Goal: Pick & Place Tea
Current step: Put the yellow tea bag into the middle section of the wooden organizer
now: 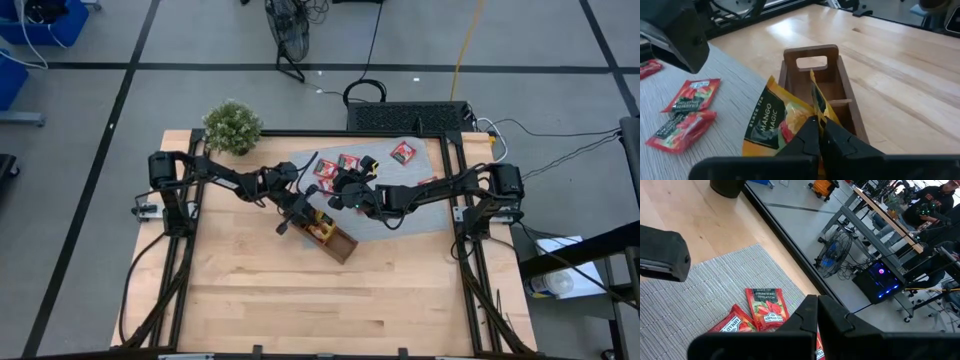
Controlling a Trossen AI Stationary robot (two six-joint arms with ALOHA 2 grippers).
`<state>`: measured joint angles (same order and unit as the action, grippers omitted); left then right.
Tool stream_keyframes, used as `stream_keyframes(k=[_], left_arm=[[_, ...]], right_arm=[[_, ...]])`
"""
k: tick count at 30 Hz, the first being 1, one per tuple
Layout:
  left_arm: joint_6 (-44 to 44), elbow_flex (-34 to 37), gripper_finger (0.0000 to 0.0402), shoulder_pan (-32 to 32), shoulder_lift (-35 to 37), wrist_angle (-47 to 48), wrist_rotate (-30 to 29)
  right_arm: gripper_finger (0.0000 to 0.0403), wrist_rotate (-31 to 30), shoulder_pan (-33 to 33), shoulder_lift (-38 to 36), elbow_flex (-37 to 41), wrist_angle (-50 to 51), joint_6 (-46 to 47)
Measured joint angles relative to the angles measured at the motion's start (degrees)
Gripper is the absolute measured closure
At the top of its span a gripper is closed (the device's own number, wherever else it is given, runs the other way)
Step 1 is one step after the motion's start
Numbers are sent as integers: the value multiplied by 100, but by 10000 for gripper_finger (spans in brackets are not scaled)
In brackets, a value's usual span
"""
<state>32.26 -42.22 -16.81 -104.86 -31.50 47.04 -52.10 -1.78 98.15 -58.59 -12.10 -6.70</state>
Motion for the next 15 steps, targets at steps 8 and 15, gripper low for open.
stream_keyframes(k=[8, 15], left_arm=[[-161, 0, 334, 50, 0, -3, -83], [-440, 0, 291, 47, 0, -274, -87]], right_arm=[[403, -2, 0, 0, 0, 0, 2], [403, 0, 0, 0, 0, 0, 2]])
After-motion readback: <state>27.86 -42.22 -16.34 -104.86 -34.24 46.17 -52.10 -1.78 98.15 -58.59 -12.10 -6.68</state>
